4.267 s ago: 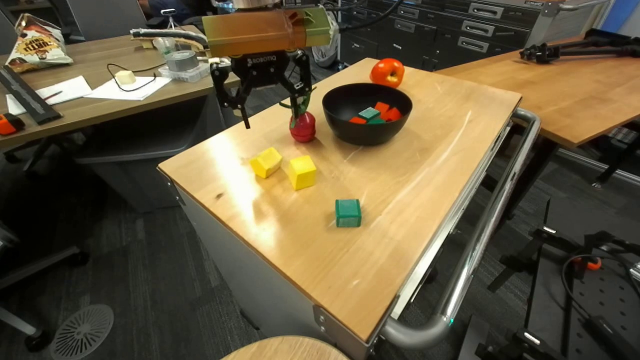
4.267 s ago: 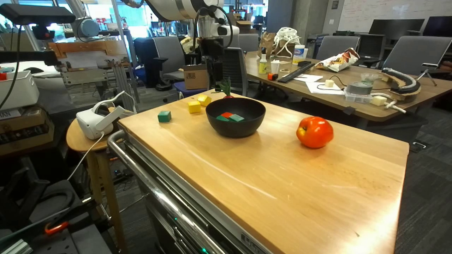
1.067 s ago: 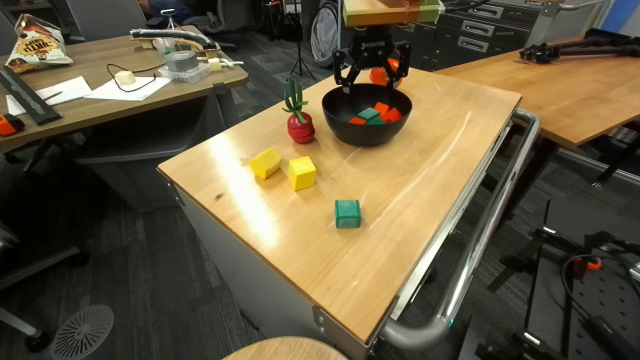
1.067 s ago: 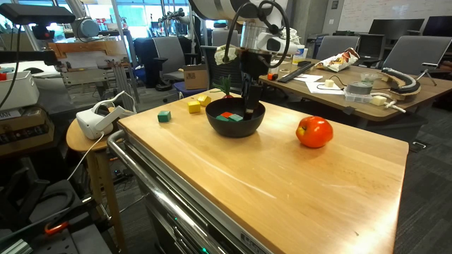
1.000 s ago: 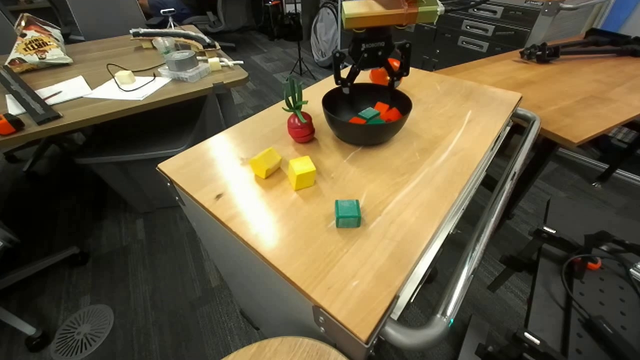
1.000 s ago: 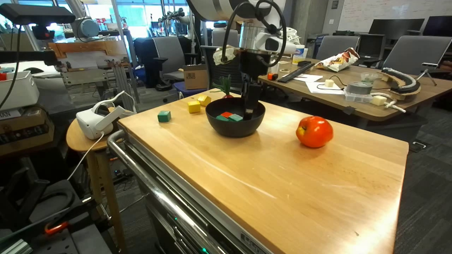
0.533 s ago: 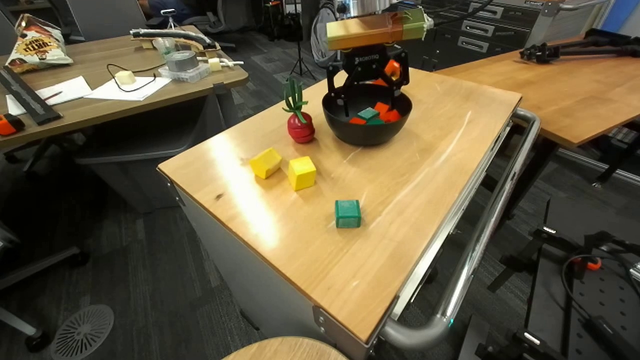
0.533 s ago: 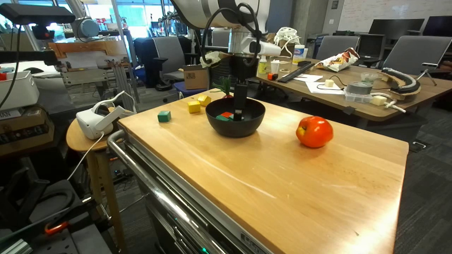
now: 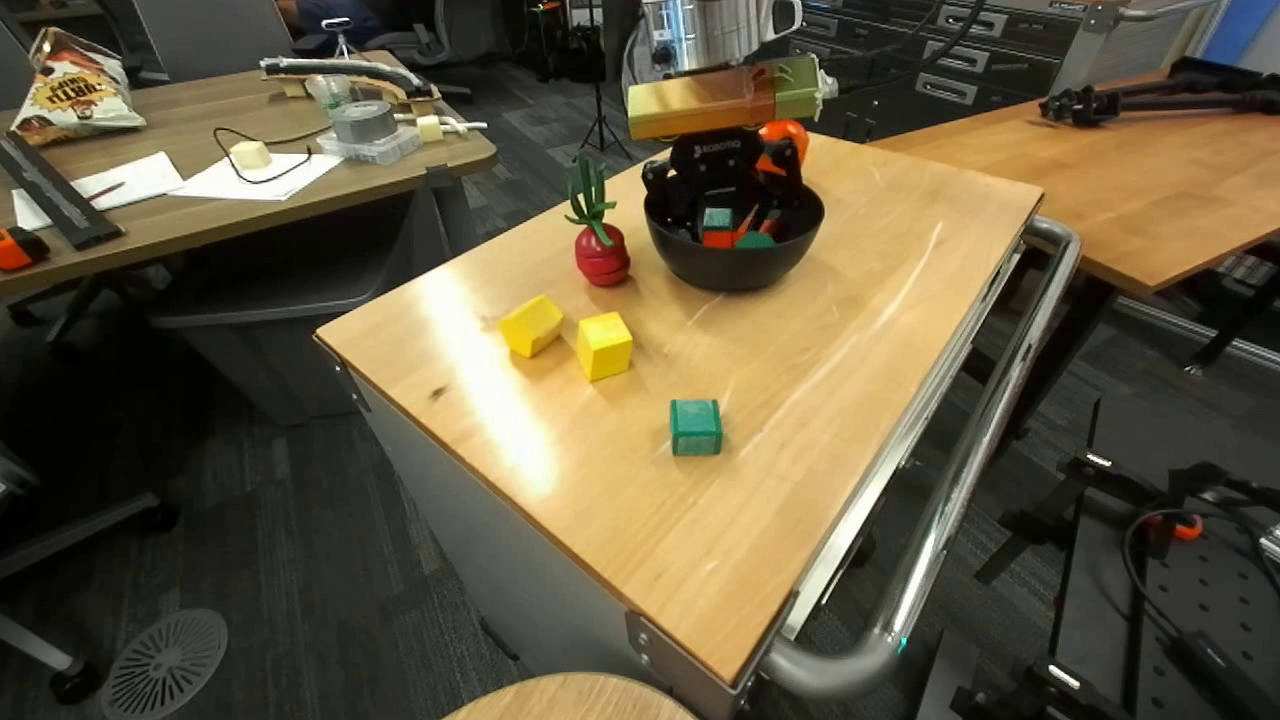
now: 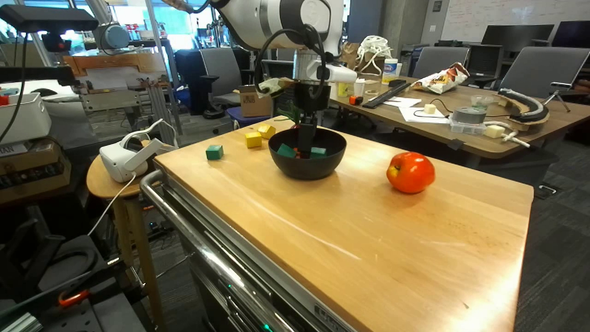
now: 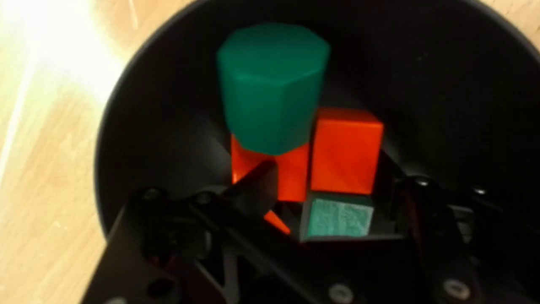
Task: Remove the blocks from the black bowl
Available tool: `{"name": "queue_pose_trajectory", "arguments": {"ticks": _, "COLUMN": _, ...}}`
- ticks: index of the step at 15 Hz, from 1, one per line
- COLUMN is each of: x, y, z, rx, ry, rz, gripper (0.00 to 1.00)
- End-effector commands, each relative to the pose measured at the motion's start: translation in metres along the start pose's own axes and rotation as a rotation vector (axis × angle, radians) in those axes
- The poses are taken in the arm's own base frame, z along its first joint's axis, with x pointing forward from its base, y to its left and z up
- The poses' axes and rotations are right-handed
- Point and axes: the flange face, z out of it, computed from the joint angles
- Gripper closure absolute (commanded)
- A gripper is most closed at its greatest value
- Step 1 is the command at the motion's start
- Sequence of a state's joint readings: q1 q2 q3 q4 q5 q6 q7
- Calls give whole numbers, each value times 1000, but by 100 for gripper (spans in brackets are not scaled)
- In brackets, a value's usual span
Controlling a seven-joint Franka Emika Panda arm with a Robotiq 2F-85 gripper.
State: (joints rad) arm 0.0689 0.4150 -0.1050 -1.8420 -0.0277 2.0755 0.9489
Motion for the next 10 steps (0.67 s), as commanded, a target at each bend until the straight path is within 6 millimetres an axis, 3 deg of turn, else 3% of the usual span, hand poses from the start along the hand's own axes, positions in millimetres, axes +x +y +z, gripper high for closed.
{"name": "queue_pose_trajectory", "arguments": {"ticks": 1, "x": 8, "y": -6, "z": 14, "rx": 14, "ry": 41, "rz": 29, "gripper": 74}}
{"name": "queue_pose_trajectory", "arguments": {"ticks": 3, "x": 9, "y": -8, "z": 12, "rx": 34, "ry": 58, "rz": 31, "gripper": 89}}
{"name": "queue_pose_trajectory", "arguments": {"ticks": 5, "x": 11, "y": -7, "z": 12, "rx": 46, "ry": 74, "rz": 31, "gripper": 91}}
{"name": "queue_pose_trajectory", "arguments": {"ticks": 10, "x": 15, "y": -1, "z": -8, "rx": 108, "ry": 105, "rz": 30, "gripper": 89}}
